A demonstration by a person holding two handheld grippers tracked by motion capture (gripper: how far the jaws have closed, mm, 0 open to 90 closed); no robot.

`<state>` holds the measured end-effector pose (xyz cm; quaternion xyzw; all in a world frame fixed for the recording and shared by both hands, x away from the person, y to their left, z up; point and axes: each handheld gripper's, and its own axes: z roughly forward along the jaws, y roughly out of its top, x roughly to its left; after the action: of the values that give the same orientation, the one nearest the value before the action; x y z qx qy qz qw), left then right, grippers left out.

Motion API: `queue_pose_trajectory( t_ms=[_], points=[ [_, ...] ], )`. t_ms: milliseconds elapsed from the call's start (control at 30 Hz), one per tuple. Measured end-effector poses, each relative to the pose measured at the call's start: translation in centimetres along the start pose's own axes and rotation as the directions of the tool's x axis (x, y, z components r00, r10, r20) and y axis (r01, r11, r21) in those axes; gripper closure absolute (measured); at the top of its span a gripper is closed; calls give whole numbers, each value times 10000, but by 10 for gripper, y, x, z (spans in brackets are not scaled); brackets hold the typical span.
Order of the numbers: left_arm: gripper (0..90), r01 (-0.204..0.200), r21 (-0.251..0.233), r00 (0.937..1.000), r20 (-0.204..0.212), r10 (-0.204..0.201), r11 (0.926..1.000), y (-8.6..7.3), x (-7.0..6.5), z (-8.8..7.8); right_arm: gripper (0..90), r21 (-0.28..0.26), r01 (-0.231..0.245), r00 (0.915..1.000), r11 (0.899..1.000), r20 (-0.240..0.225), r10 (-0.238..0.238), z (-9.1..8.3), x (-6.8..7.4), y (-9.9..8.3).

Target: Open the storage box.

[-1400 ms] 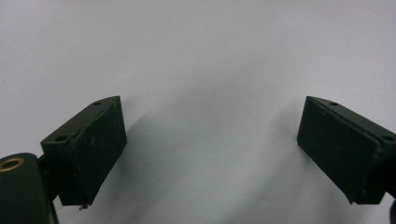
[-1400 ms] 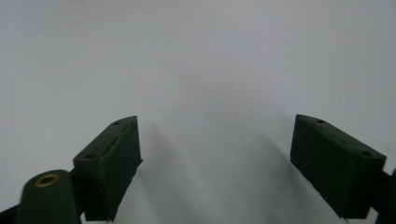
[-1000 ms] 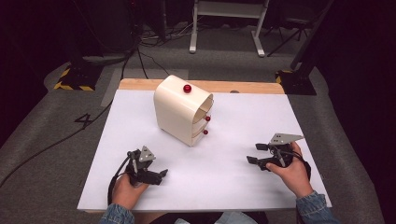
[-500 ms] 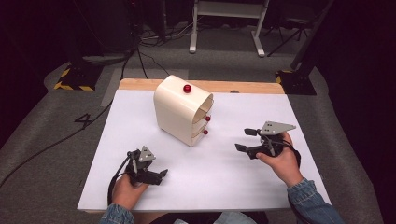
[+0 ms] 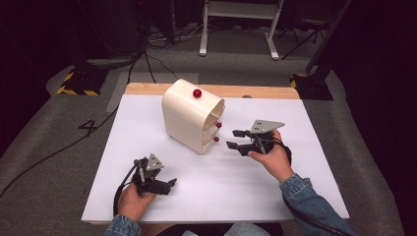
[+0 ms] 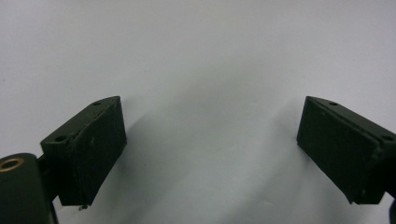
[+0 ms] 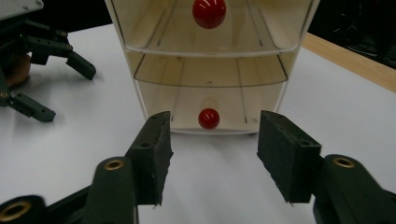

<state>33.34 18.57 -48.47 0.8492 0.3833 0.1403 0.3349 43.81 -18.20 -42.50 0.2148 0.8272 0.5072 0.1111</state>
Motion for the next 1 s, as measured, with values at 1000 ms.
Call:
queue_pose_trajectory(
  t_ms=[1000],
  points=[
    [84, 42, -7, 10000, 9, -42, 10000, 0, 0, 0, 738, 46, -224, 9997, 9997, -33, 224, 52, -2, -16]
  ],
)
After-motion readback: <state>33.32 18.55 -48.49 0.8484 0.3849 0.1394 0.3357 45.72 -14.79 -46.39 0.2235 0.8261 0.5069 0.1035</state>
